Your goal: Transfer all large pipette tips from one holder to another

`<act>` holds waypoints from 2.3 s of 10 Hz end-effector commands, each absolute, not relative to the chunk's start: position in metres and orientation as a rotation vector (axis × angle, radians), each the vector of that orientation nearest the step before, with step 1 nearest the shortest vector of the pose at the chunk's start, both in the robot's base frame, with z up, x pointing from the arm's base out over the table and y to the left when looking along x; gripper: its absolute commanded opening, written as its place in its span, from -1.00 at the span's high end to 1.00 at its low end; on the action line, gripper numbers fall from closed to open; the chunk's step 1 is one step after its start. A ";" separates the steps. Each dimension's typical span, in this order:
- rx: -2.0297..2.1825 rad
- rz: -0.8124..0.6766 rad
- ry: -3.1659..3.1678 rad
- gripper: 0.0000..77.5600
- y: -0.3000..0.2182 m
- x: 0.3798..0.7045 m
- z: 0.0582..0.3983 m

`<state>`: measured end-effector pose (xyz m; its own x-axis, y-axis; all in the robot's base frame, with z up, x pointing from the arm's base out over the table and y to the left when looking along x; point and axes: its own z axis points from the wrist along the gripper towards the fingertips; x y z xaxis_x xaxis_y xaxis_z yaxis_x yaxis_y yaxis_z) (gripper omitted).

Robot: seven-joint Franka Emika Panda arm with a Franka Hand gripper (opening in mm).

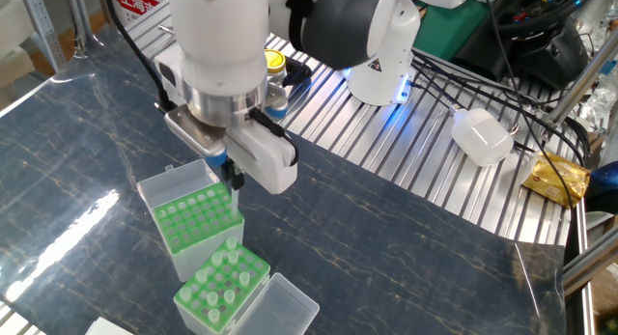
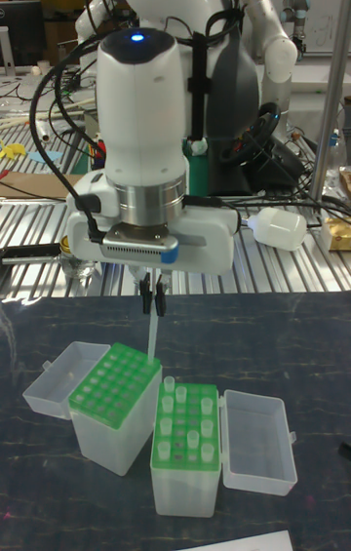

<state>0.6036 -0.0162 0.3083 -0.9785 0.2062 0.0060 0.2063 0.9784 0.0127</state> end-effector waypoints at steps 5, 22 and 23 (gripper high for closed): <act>-0.297 0.028 -3.115 0.97 -0.016 0.600 0.283; -0.305 0.027 -3.095 -1.00 -0.016 0.600 0.283; -0.305 0.027 -3.095 -1.00 -0.016 0.600 0.283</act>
<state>0.5992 -0.0156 0.2811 -0.9806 0.1932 0.0323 0.1926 0.9810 -0.0226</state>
